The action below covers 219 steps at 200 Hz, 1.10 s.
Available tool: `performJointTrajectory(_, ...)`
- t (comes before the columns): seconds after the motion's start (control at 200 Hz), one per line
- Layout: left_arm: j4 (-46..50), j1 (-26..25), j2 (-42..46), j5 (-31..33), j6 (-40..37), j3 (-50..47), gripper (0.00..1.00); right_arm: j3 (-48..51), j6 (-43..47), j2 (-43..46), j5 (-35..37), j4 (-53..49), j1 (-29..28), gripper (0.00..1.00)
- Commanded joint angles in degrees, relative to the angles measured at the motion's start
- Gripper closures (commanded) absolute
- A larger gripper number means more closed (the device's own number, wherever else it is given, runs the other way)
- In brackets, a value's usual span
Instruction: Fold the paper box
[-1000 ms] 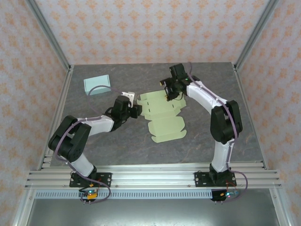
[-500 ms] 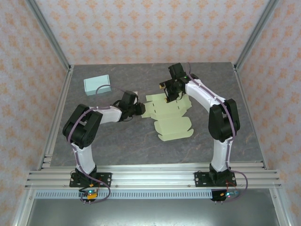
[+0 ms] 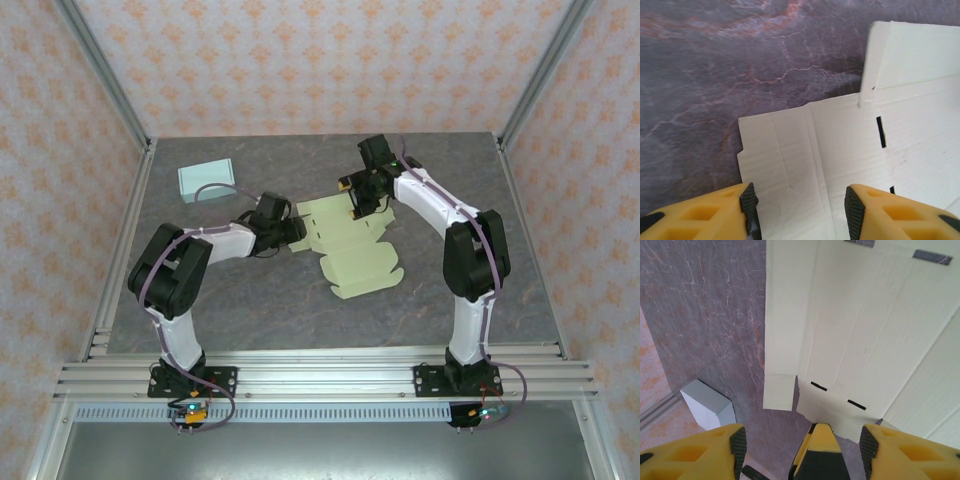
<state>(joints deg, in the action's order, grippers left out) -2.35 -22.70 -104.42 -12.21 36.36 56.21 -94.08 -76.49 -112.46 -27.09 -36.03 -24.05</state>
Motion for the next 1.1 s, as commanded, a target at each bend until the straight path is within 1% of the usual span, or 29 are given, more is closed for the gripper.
performJointTrajectory(0.0, 3.8, 0.7, 4.6, 5.2, 1.6, -0.5, 0.43, 0.6, -0.5, 0.4, -0.3, -0.5, 0.3, 0.37)
performJointTrajectory(0.025, 3.8, 0.6, 5.2, 5.6, 1.6, -0.8, 0.42, 0.5, -0.4, 0.4, -0.3, -0.7, 0.3, 0.37)
performJointTrajectory(0.045, 3.9, 0.6, 5.5, 5.9, 1.7, -0.9, 0.38, 0.5, -0.3, 0.5, -0.3, -0.7, 0.3, 0.37)
performJointTrajectory(0.075, 4.4, 0.6, 5.9, 6.2, 1.8, -0.9, 0.37, 0.6, -0.2, 0.5, -0.2, -0.5, 0.3, 0.37)
performJointTrajectory(0.19, 4.9, 0.6, 6.1, 6.9, 2.5, -1.1, 0.36, 0.8, 0.0, 0.4, 0.0, -0.5, 0.3, 0.37)
performJointTrajectory(0.41, 4.4, 0.7, 6.2, 9.2, 8.5, -3.5, 0.34, 0.7, -0.3, 0.3, -0.7, -0.5, 0.3, 0.37)
performJointTrajectory(0.496, 4.4, 0.6, 5.7, 8.5, 8.7, -2.8, 0.34, 0.6, -0.2, 0.4, -0.4, -0.4, 0.3, 0.37)
performJointTrajectory(0.536, 3.4, 0.6, 5.2, 7.4, 8.0, -2.7, 0.35, 0.7, -0.2, 0.2, -0.4, -0.4, 0.3, 0.37)
performJointTrajectory(0.571, 2.5, 0.7, 4.7, 6.6, 7.6, -2.4, 0.38, 0.6, -0.1, 0.0, -0.6, -0.3, 0.3, 0.37)
performJointTrajectory(0.591, 2.1, 0.7, 4.2, 6.2, 7.5, -2.3, 0.42, 0.4, -0.2, -0.2, -0.7, -0.3, 0.3, 0.37)
performJointTrajectory(0.666, 0.2, 0.7, 2.5, 4.6, 6.9, -1.3, 0.66, 0.0, -0.3, -0.5, -1.2, -0.1, 0.3, 0.38)
performJointTrajectory(0.716, -0.3, 0.7, 1.4, 3.8, 6.0, -0.3, 0.76, 0.0, -0.5, -0.7, -1.5, 0.0, 0.2, 0.38)
performJointTrajectory(0.801, -0.6, 1.1, -0.4, 2.0, 5.0, 1.3, 0.90, -0.3, -1.6, -0.9, -3.1, -0.1, 0.2, 0.39)
performJointTrajectory(0.916, -2.6, 1.8, -0.8, -2.5, 6.1, 2.0, 1.00, -1.7, -6.3, -1.2, -9.8, -0.9, -0.2, 0.37)
performJointTrajectory(0.941, -3.6, 1.8, -0.4, -3.2, 5.7, 1.8, 1.00, -2.3, -7.1, -1.1, -10.4, -1.8, -0.3, 0.36)
performJointTrajectory(1.016, -5.3, 1.7, 1.4, -4.8, 3.6, 1.6, 1.00, -4.6, -7.9, -0.8, -9.2, -7.5, -0.5, 0.34)
performJointTrajectory(1.091, -5.0, 1.4, 3.9, -3.5, 0.4, 1.3, 1.00, -5.8, -7.4, 0.1, -6.9, -10.9, 0.0, 0.32)
